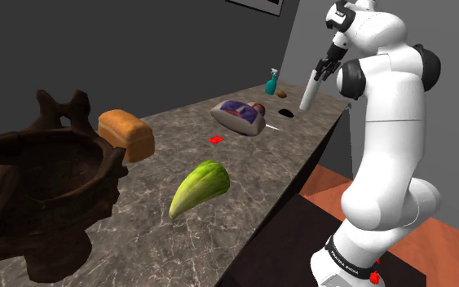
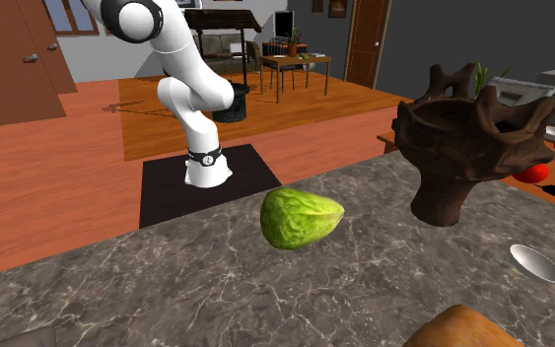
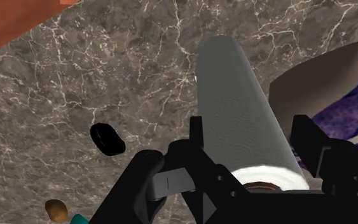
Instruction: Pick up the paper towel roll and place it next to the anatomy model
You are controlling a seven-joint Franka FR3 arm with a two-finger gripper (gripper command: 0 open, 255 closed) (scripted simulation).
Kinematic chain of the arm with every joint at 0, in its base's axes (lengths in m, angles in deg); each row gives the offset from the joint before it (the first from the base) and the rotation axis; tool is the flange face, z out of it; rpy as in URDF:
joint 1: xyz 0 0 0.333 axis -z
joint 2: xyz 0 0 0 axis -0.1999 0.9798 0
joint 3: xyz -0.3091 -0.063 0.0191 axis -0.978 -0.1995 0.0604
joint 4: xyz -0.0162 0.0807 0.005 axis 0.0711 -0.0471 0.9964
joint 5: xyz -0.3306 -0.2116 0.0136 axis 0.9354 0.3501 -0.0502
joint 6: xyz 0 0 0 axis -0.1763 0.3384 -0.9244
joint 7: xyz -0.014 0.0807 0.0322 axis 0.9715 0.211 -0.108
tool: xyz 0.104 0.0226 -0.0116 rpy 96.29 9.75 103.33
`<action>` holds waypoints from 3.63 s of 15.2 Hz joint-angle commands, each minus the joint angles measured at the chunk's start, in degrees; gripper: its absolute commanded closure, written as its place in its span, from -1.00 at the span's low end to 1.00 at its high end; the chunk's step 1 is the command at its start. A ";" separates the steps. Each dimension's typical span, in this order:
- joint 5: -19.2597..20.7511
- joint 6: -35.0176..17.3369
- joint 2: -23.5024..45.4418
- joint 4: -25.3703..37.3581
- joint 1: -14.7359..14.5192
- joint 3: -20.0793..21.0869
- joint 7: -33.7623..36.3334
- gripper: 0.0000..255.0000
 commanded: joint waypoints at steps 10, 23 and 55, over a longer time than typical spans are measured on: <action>1.64 -10.50 -3.12 -14.04 -4.83 -0.68 -2.10 1.00; 0.99 -20.38 -3.49 -24.83 -7.18 -0.29 -4.50 1.00; 0.19 -26.09 -3.91 -31.35 -8.08 -0.09 -6.61 -1.00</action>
